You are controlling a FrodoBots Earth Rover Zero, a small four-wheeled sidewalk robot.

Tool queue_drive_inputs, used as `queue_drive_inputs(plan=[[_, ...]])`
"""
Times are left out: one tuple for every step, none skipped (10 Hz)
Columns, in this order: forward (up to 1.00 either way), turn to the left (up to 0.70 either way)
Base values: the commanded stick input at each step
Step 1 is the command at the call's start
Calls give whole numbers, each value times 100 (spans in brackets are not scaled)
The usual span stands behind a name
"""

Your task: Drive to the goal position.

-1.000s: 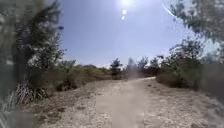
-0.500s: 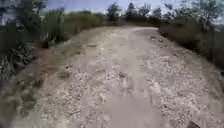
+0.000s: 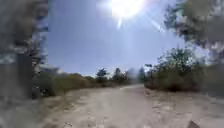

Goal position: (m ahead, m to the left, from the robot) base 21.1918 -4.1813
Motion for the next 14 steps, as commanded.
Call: queue_drive_inputs(plan=[[70,0],[70,0],[70,0],[70,0],[70,0],[70,0],[70,0],[70,0],[70,0],[70,0],[70,0],[70,0],[70,0],[70,0]])
